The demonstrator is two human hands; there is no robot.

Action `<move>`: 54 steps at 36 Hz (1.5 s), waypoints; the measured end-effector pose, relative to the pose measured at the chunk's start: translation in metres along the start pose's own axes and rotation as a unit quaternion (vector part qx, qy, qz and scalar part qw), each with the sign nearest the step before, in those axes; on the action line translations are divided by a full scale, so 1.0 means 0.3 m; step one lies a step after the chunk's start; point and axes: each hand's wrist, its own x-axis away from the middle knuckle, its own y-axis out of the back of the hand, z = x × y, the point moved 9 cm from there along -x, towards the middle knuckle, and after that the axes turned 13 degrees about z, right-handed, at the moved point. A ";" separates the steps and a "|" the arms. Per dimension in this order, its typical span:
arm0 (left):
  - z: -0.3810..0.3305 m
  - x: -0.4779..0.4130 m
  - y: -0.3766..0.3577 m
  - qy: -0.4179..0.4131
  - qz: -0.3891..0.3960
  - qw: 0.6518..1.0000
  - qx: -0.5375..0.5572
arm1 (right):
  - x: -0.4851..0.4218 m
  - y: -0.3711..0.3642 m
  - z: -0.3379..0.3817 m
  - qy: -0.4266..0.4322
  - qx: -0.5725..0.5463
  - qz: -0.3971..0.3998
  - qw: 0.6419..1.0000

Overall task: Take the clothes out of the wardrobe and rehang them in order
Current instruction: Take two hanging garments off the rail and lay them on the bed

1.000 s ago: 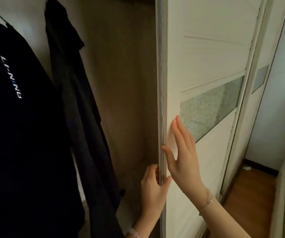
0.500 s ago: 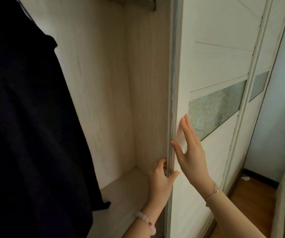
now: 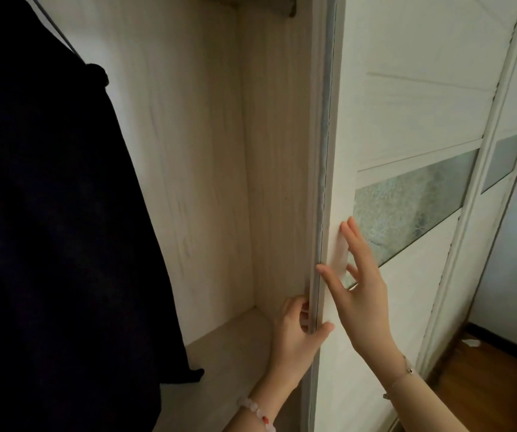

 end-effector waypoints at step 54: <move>-1.051 0.432 1.773 0.194 -0.295 0.789 -0.504 | -0.896 -0.691 1.187 -0.025 -0.263 0.388 0.883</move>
